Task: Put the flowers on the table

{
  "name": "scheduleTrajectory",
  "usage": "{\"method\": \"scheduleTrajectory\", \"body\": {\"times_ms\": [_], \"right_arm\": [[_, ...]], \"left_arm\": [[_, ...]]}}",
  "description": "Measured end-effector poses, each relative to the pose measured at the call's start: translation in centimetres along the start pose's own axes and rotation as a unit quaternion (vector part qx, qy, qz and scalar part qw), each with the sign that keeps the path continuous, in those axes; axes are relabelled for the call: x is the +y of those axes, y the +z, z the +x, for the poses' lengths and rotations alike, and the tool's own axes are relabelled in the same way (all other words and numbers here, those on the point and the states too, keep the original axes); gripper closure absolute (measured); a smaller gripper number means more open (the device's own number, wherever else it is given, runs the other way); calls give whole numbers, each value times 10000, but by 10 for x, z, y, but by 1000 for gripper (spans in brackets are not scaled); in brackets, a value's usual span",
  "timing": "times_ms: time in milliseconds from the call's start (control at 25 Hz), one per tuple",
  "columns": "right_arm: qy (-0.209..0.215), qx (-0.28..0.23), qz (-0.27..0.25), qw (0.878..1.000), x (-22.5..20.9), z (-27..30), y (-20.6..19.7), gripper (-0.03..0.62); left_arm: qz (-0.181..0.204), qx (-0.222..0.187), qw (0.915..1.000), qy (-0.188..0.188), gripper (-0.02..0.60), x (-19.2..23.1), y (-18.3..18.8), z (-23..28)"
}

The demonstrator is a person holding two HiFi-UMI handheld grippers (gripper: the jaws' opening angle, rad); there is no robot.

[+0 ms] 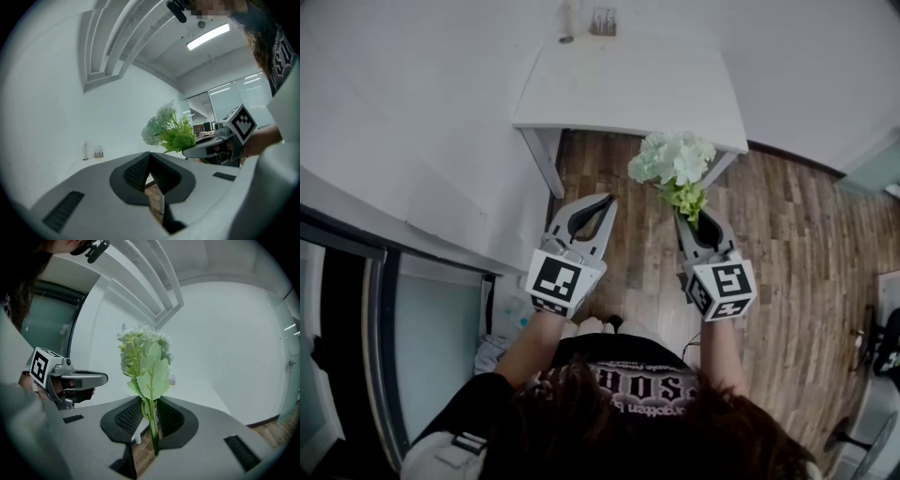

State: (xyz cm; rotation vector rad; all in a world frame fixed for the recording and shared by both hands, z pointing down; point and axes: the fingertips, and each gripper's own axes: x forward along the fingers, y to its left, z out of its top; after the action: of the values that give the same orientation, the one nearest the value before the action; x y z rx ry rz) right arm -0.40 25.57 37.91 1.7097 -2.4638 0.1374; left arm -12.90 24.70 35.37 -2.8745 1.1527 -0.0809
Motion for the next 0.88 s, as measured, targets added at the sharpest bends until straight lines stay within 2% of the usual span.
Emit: {"method": "scheduleTrajectory", "body": {"times_ms": [480,720,880], "right_arm": [[-125,39,248,9996,-51,15,-6,500],[-120,170,323,9993,-73,53,-8,500],[-137,160,267,9994,-79,61,-11,500]], "left_arm": [[35,-25,10000,29,583,4,5,44],[-38,56,10000,26,583,32,-1,82],[-108,-2,9999,-69,583,35,-8,98]]}}
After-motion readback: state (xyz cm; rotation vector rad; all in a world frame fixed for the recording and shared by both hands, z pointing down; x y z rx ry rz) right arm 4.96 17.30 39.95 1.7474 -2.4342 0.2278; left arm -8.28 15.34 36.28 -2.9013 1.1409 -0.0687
